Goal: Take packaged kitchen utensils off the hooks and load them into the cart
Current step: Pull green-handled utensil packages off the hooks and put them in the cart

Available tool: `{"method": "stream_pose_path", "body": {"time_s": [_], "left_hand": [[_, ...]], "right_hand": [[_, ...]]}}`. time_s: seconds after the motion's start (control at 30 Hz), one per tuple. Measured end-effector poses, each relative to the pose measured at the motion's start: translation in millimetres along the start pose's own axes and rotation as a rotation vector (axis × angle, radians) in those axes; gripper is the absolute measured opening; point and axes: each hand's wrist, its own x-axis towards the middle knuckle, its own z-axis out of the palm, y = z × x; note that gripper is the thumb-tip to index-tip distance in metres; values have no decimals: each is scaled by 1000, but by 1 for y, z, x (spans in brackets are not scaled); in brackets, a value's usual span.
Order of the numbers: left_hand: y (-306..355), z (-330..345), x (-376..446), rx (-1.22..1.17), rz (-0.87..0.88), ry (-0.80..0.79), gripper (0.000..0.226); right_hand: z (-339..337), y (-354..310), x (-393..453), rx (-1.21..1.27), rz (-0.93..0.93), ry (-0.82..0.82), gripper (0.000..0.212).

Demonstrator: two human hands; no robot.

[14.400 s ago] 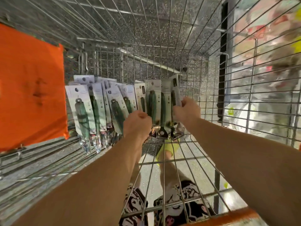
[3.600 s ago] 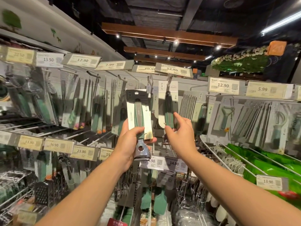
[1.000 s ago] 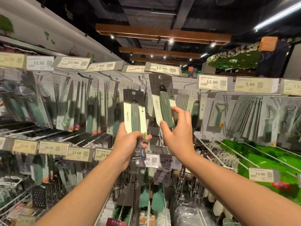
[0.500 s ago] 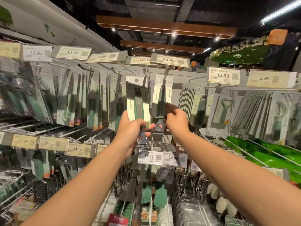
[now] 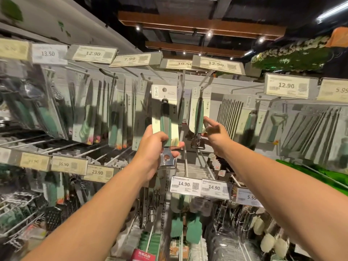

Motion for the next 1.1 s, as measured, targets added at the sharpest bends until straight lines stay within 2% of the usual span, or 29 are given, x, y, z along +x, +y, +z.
{"method": "stream_pose_path", "body": {"time_s": [0.17, 0.3, 0.37, 0.43, 0.6, 0.77, 0.97, 1.03, 1.1], "left_hand": [[-5, 1, 2, 27, -14, 39, 28], [-10, 9, 4, 141, 27, 59, 31], [-11, 15, 3, 130, 37, 68, 30], [-11, 22, -2, 105, 48, 63, 30], [-12, 36, -17, 106, 71, 51, 36], [-6, 42, -28, 192, 87, 11, 27], [0, 37, -26, 409, 107, 15, 24], [0, 32, -21, 552, 156, 52, 19], [2, 26, -19, 803, 236, 60, 17]], "right_hand": [[3, -7, -28, -185, -175, 180, 47], [10, -16, -76, -356, -394, 100, 22], [16, -17, -100, -390, -540, -8, 30], [21, -14, -111, -413, -594, -86, 39], [22, -8, -121, -429, -593, -9, 50], [13, -7, -125, -415, -624, 39, 44], [-3, -5, -133, -450, -732, 147, 48], [-8, -4, -133, -422, -738, 191, 49], [-12, -5, -132, -377, -712, 203, 50]]}}
